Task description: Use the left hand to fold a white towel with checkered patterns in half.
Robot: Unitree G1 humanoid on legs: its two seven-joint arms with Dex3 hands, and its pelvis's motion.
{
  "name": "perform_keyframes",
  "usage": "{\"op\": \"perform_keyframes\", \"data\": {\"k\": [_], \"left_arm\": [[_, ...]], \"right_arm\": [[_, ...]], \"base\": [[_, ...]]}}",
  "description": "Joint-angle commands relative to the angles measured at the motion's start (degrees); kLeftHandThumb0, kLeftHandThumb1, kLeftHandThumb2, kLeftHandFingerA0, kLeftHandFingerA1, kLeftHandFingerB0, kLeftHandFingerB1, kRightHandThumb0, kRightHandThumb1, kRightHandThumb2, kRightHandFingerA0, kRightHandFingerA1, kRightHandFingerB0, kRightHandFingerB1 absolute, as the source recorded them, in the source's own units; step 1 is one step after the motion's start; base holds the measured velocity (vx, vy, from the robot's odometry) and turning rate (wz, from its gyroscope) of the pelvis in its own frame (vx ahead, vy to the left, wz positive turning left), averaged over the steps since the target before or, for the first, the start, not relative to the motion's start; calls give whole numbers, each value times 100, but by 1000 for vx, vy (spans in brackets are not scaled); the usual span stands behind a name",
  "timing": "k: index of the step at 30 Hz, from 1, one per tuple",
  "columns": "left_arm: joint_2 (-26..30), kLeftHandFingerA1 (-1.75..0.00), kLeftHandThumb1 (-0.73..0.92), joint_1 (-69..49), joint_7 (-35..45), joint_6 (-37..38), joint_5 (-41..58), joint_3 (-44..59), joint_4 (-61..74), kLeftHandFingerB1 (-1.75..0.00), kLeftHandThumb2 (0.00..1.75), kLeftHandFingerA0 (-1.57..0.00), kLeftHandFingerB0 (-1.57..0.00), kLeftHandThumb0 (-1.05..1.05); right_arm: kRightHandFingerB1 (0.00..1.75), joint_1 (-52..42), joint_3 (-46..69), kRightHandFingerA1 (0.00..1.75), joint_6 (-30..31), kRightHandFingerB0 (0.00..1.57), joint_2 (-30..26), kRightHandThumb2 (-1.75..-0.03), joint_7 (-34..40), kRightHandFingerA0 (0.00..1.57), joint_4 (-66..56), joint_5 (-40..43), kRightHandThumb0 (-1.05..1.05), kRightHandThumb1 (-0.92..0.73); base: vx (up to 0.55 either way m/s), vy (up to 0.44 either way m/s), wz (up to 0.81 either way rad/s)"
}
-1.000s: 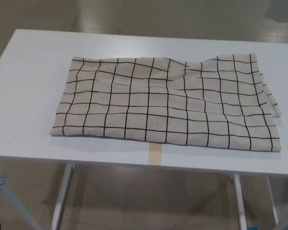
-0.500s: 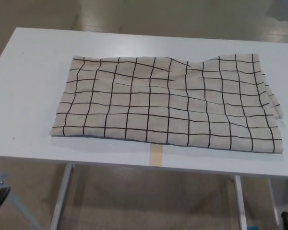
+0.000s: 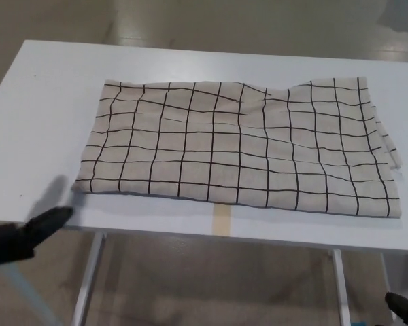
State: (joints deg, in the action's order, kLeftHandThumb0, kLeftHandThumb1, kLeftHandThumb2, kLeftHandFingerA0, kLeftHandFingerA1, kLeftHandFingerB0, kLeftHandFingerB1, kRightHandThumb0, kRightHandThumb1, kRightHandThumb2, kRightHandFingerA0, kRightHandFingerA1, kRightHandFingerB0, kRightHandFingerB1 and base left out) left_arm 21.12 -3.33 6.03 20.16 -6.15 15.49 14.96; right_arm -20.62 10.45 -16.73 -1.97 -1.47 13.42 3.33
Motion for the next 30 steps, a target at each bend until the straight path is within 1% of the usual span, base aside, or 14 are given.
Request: {"op": "perform_keyframes", "data": {"k": [1,6,10,13,16,17,18,19,20,21,22,23,24,30], "left_arm": [[443,-14,35,1006,107,214,-1439,-815,-326,-14,70,0,0,-50],[608,-14,37,1982,159,-101,-2021,-1750,-1923,-15,73,0,0,-53],[734,-10,38,2357,69,-242,-2365,-2132,-2602,-12,73,0,0,-57],[695,-9,36,2726,-159,-449,-2597,-2471,-3304,-13,71,0,0,-54],[730,-8,34,2873,-248,-517,-2661,-2629,-3565,-13,69,0,0,-51],[765,0,40,2982,-350,-671,-2901,-2792,-3765,-11,66,0,0,-40],[794,0,46,3052,-410,-778,-3055,-2905,-3897,-10,54,0,0,-31],[806,0,46,3074,-429,-809,-3091,-2945,-3940,-10,54,0,0,-31],[844,0,49,3161,-511,-950,-3317,-3137,-4156,-2,62,0,0,-19],[854,0,49,3187,-538,-982,-3368,-3190,-4216,-2,62,0,0,-19],[881,0,56,3247,-656,-1016,-3520,-3327,-4355,-3,57,0,0,-14],[889,0,56,3265,-692,-1022,-3553,-3365,-4392,-3,57,0,0,-14],[909,0,61,3331,-799,-1087,-3741,-3527,-4538,0,57,0,0,-5],[927,0,63,3653,-1090,-1153,-4050,-4052,-5164,0,58,0,0,-11]], "right_arm": [[57,-112,-70,68,-402,44,-81,-61,-13,43,38,-174,-28,-70],[57,-188,-67,68,-416,45,-68,-60,-40,43,12,-136,-26,-70],[57,-193,-85,68,-420,45,-87,-60,-21,43,13,-180,-24,-70],[57,-153,-75,69,-427,45,-99,-60,8,43,8,-192,-24,-69],[57,-132,-82,69,-431,45,-118,-60,45,43,8,-245,-24,-69],[57,-132,-82,69,-423,46,-128,-60,55,44,-15,-260,-24,-69],[57,-126,-78,69,-409,46,-139,-60,60,44,-28,-267,-24,-69],[57,-123,-76,69,-402,46,-144,-60,61,44,-30,-267,-24,-69],[57,-115,-76,69,-380,46,-163,-60,60,44,-33,-284,-24,-69],[57,-113,-77,69,-377,46,-167,-60,60,44,-33,-289,-24,-69],[57,-100,-81,69,-387,46,-175,-60,72,44,-5,-313,-24,-69],[57,-96,-82,69,-390,46,-177,-60,76,44,4,-319,-24,-69],[57,-102,-84,69,-374,46,-163,-60,52,44,17,-283,-23,-69],[57,-139,-67,69,-398,47,-134,-60,52,44,5,-254,-23,-70]], "base": [[0,0,0],[0,0,0],[0,0,0],[0,0,0],[0,0,0],[0,0,0],[0,0,0],[0,0,0],[0,0,0],[0,0,0],[0,0,0],[0,0,0],[0,0,0],[0,0,0]]}}
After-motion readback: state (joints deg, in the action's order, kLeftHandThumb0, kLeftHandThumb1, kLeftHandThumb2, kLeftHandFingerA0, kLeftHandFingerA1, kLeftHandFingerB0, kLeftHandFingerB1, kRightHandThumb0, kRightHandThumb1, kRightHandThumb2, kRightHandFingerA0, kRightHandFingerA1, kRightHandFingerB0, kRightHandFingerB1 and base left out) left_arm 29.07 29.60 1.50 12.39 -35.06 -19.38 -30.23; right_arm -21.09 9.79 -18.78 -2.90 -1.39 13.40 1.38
